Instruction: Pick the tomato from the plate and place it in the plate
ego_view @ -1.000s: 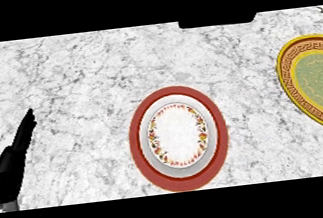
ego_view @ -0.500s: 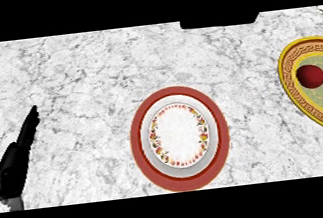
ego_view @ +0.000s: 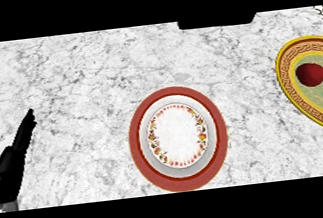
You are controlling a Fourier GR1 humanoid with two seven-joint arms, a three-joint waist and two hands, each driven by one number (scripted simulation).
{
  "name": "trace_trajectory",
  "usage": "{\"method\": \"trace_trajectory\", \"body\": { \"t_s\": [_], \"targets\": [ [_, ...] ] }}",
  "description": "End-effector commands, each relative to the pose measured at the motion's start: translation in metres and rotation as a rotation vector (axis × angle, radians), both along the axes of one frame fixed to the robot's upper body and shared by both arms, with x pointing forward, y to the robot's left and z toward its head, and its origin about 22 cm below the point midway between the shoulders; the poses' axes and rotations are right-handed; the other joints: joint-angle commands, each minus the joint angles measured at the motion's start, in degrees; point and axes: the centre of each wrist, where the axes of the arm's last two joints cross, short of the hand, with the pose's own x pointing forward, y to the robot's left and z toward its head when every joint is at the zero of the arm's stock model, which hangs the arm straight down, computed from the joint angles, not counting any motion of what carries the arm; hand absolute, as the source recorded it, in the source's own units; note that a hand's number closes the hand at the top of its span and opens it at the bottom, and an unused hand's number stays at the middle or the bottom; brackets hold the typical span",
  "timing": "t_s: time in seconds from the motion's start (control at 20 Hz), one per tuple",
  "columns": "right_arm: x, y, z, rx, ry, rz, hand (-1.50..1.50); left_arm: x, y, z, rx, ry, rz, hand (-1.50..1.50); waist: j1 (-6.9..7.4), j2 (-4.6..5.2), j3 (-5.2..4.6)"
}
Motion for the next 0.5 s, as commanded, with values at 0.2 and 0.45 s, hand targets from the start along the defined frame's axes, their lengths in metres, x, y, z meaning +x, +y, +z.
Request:
{"method": "trace_trajectory", "body": {
  "t_s": [0.2,0.45],
  "targets": [
    [0.019,0.031,-0.055,0.149,0.199,-0.076,-1.50,0.002,-0.020,-0.003,0.004,-0.009,0.009,0.00,-0.24,0.04,0.04],
    [0.029,0.041,-0.055,0.199,0.170,-0.071,-1.50,-0.006,0.006,0.000,-0.007,-0.013,-0.002,0.00,-0.48,-0.07,0.01]
  ]
}}
